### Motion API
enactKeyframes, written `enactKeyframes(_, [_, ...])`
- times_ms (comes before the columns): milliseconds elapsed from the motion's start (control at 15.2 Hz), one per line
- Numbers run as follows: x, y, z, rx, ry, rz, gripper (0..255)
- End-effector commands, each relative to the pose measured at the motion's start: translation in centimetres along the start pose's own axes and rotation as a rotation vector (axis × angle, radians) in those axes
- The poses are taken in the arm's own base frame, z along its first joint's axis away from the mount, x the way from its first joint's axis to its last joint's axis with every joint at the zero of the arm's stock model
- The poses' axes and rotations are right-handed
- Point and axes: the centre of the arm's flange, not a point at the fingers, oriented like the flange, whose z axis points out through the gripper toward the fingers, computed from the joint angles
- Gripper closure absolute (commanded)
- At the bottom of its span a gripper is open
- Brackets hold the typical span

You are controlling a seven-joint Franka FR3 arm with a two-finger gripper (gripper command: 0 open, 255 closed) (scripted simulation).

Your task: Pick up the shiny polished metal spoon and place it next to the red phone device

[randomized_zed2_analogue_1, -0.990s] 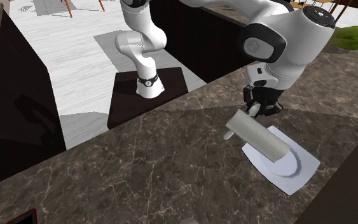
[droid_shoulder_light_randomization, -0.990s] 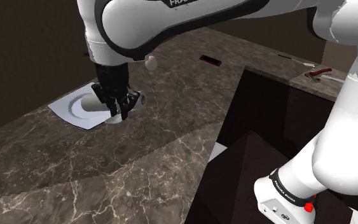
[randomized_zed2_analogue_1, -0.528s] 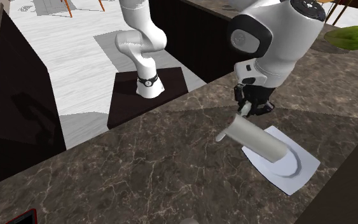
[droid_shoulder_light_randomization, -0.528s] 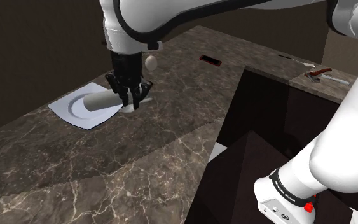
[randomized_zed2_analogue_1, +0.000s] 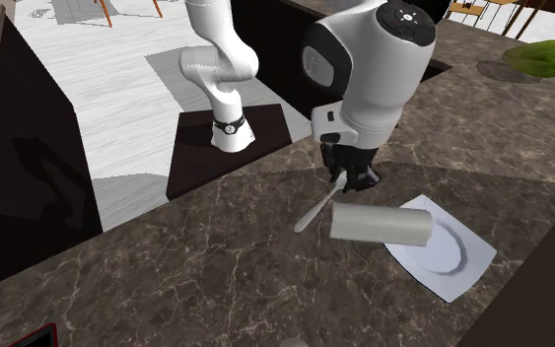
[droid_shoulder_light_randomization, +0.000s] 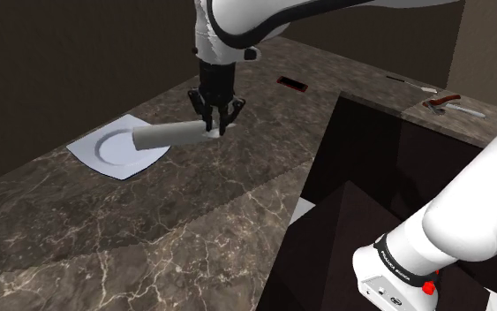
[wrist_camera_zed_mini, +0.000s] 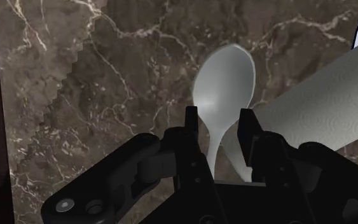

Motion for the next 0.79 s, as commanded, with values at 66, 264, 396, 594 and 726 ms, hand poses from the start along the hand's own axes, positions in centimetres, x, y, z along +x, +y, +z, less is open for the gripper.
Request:
enactKeyframes(66, [3.6,1.8,-0.3,0.0,0.0,-0.002,255])
enactKeyframes(264, [7.2,3.4,-0.4,0.0,0.0,-0.002,255])
enactKeyframes(396, [9.5,4.5,-0.6,0.0,0.0,-0.002,255])
enactKeyframes(594, [13.1,6.2,-0.8,0.0,0.0,-0.002,255])
enactKeyframes(726, [15.5,7.3,-0.9,0.0,0.0,-0.002,255])
